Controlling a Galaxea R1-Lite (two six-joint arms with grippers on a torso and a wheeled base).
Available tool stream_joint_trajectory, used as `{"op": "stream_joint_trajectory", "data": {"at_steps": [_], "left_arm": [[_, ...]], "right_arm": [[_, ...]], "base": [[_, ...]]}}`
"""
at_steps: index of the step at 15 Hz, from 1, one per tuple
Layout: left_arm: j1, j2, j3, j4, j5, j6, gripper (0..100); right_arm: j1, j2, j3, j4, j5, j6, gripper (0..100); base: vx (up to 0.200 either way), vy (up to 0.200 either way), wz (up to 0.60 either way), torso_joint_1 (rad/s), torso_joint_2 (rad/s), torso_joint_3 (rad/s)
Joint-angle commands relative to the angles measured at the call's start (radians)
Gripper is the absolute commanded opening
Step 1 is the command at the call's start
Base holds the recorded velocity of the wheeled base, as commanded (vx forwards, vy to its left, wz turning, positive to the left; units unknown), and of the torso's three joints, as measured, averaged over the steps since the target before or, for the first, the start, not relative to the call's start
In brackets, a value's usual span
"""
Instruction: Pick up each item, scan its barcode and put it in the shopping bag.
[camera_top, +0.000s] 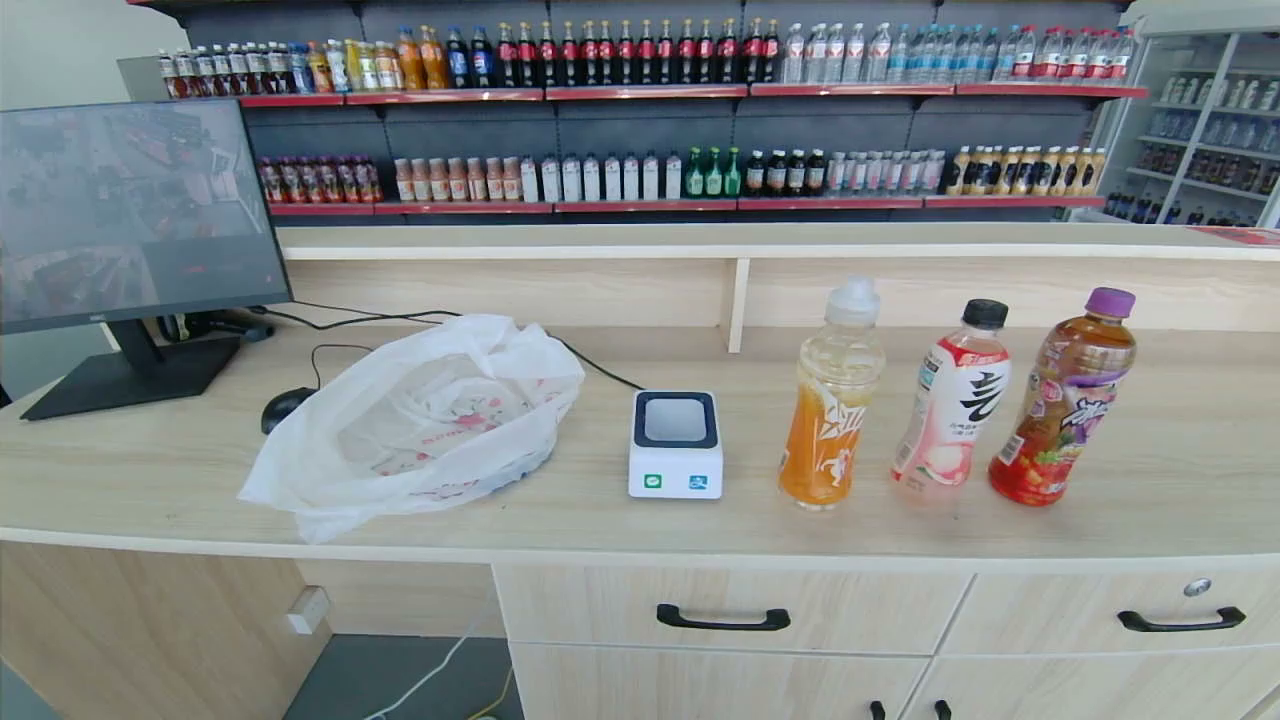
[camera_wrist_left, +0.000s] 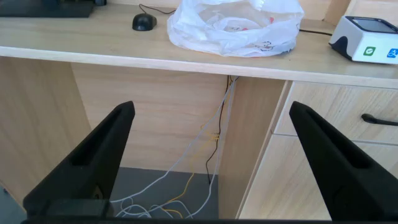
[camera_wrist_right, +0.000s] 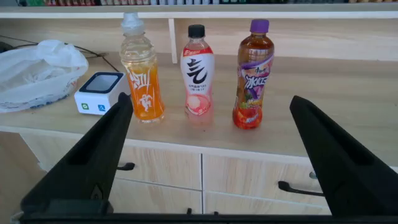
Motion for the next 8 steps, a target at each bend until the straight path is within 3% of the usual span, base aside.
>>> {"op": "stream_joint_trajectory", "data": {"at_steps": [1, 5, 8], "left_arm": [[0.0, 0.0, 0.0, 0.0, 0.0, 0.0, 100], [0.002, 0.0, 0.0, 0.0, 0.0, 0.0, 100], [0.0, 0.0, 0.0, 0.0, 0.0, 0.0, 100]], "right_arm": [[0.027, 0.073, -0.009, -0.003, 0.003, 0.006, 100], [0.154, 0.151, -0.057, -0.013, 0.023, 0.093, 100], [0.17, 0.24, -0.046, -0.096, 0.089, 0.091, 100]], "base": [[0.0, 0.0, 0.0, 0.0, 0.0, 0.0], [0.0, 0.0, 0.0, 0.0, 0.0, 0.0], [0.0, 0.0, 0.0, 0.0, 0.0, 0.0]]}}
